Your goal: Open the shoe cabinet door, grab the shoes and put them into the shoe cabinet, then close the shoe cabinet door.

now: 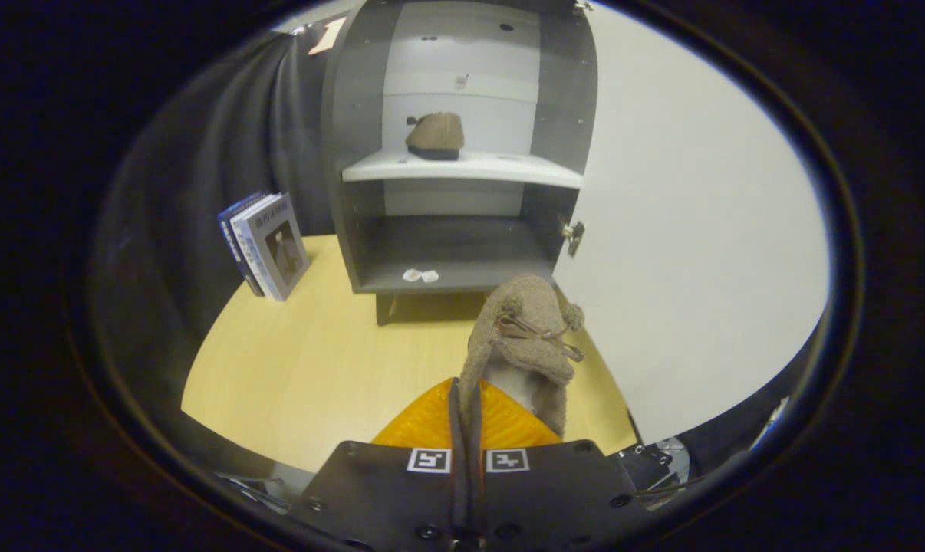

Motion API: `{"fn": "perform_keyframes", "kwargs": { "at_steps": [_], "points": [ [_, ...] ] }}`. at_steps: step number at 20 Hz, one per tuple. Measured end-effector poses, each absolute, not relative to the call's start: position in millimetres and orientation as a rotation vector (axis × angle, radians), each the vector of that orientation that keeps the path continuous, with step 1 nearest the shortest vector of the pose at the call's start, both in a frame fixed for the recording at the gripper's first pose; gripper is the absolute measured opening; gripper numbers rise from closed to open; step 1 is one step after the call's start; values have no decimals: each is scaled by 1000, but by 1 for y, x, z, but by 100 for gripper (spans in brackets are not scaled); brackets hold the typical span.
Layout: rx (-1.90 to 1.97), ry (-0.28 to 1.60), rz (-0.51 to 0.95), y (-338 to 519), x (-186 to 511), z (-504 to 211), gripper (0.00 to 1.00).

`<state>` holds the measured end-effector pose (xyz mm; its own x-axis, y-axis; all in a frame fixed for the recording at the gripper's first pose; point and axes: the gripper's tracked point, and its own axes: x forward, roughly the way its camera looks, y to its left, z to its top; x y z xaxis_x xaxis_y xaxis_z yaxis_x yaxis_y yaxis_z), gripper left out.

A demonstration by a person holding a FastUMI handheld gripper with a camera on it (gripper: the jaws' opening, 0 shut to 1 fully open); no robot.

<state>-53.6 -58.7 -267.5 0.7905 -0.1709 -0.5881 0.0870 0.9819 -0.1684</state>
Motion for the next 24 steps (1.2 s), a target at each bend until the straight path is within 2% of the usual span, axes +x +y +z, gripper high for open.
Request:
{"fn": "perform_keyframes", "kwargs": {
  "at_steps": [7,11,20,24],
  "points": [
    [-155,463,-152,-55,-12,-162,3],
    [-167,410,-128,-57,26,-126,3],
    [-200,360,-51,-84,172,-86,2],
    [-206,378,-20,-96,240,-91,2]
  ]
}}
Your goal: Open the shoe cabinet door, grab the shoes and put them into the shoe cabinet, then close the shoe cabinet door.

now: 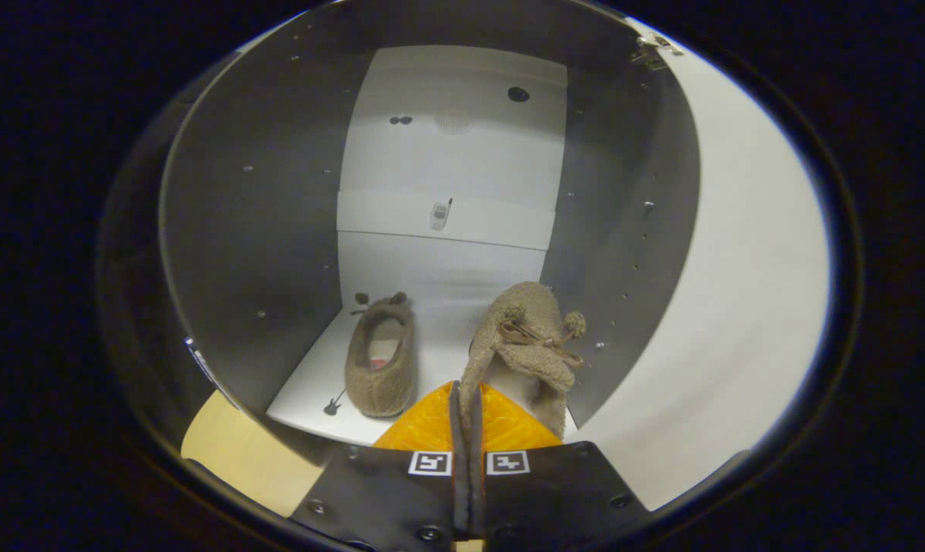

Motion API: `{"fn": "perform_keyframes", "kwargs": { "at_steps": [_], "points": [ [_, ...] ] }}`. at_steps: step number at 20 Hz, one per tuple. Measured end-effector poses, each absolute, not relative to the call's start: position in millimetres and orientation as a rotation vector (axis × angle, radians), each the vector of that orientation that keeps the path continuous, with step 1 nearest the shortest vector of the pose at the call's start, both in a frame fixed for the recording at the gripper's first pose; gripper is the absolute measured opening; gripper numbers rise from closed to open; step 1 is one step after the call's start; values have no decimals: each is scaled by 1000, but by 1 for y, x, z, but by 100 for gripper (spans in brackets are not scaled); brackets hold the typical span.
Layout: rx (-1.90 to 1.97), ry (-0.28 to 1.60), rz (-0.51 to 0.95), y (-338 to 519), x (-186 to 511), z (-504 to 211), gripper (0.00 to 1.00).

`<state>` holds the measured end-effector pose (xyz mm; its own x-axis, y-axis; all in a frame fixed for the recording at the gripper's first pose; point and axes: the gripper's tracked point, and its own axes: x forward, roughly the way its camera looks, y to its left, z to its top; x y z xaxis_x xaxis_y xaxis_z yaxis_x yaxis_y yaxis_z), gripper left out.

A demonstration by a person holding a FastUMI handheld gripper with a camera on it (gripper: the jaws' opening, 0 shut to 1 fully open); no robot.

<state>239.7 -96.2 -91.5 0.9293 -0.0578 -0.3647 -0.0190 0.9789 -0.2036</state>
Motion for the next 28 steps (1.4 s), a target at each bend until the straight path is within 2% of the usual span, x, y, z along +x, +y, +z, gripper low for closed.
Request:
{"fn": "perform_keyframes", "kwargs": {
  "at_steps": [5,10,17,22,23,27,28],
  "points": [
    [-227,432,16,-103,310,-117,2],
    [-211,481,43,-101,351,-141,2],
    [-220,525,93,-82,357,-160,2],
    [-194,544,73,-83,358,-161,3],
    [-187,548,72,-83,357,-161,9],
    [-168,541,41,-87,360,-161,12],
    [-166,538,39,-87,357,-159,24]
  ]
}}
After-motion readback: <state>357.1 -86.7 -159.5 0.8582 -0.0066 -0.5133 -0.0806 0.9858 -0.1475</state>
